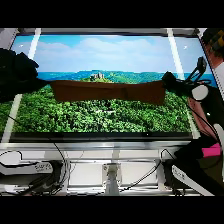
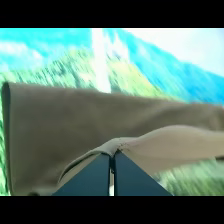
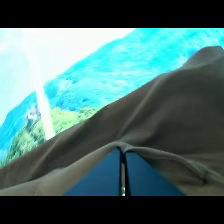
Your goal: Fold the clothes and pants, and hang the long-sleeved shirts on hangers.
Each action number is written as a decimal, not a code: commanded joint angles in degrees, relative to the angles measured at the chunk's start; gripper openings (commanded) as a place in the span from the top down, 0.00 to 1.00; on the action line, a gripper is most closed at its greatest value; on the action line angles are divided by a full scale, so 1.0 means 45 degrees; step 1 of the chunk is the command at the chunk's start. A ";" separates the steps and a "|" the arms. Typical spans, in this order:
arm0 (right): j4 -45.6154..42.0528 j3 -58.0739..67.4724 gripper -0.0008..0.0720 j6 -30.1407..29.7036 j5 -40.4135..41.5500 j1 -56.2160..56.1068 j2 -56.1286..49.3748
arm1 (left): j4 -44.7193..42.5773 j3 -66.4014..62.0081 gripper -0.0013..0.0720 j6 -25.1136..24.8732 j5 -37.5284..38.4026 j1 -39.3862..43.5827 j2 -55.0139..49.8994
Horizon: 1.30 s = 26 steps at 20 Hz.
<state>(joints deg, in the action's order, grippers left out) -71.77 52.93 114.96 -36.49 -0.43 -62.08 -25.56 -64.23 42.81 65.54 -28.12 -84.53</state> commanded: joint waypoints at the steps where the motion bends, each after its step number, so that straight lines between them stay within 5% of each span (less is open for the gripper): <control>1: 0.0049 -0.0039 0.97 0.1205 0.0636 0.0044 -0.1719 | -0.0758 -0.0010 0.96 0.0763 -0.3186 0.1462 -0.0015; 7: -0.0117 0.0495 0.97 0.0180 0.1409 0.0044 -0.3065 | -0.3696 -0.0010 0.96 0.4517 -0.6173 0.3177 -0.0801; 23: -0.0544 0.3196 0.97 0.0180 0.1345 -0.0010 -0.6489 | -0.3609 -0.0019 0.96 0.4979 -0.8204 0.3895 -0.2322; 25: -0.0559 0.3206 0.87 0.0175 0.1360 -0.0005 -0.6494 | -0.3609 -0.0019 0.77 0.4979 -0.8223 0.3900 -0.2322; 26: -0.0573 0.3206 0.64 0.0083 0.1350 -0.0010 -0.6494 | -0.3609 -0.0019 0.46 0.4979 -0.8170 0.3900 -0.2322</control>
<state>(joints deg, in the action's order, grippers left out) -74.35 67.18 115.72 -30.11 -0.40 -90.76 -41.76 -64.29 65.17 29.85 -10.74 -94.94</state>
